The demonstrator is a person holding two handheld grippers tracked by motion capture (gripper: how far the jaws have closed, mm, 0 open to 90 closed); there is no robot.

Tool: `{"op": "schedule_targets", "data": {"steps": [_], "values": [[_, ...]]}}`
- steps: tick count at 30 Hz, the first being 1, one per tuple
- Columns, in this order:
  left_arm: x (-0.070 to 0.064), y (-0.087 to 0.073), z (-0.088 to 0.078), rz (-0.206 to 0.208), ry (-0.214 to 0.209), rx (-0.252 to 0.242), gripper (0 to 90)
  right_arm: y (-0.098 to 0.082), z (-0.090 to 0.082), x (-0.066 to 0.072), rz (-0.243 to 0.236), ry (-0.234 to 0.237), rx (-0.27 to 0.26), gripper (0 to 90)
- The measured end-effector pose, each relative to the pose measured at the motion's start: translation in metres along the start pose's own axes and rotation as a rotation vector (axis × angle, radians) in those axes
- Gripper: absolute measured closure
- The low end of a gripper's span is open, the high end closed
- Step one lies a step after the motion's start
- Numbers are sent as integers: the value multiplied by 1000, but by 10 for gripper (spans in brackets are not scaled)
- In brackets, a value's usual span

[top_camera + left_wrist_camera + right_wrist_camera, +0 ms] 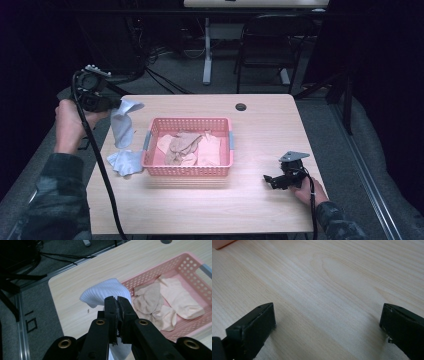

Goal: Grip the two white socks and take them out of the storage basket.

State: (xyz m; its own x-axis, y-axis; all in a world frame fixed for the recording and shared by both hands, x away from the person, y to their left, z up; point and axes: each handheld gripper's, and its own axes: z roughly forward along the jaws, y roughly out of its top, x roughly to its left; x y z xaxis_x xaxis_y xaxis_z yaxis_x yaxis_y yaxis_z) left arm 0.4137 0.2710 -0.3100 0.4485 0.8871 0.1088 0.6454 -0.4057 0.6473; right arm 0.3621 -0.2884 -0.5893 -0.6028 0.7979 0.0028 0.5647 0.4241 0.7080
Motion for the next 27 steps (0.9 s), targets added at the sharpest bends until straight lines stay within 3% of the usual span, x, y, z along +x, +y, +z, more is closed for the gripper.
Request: {"op": "schedule_targets", "data": {"steps": [11, 21, 27], "values": [[30, -31, 19, -85, 3, 61, 864, 0, 0, 0, -1, 0, -1, 0], [44, -60, 70, -164, -32, 145, 864, 0, 0, 0, 0, 0, -1, 0], [45, -69, 93, -177, -44, 182, 864, 0, 0, 0, 0, 0, -1, 0]]}}
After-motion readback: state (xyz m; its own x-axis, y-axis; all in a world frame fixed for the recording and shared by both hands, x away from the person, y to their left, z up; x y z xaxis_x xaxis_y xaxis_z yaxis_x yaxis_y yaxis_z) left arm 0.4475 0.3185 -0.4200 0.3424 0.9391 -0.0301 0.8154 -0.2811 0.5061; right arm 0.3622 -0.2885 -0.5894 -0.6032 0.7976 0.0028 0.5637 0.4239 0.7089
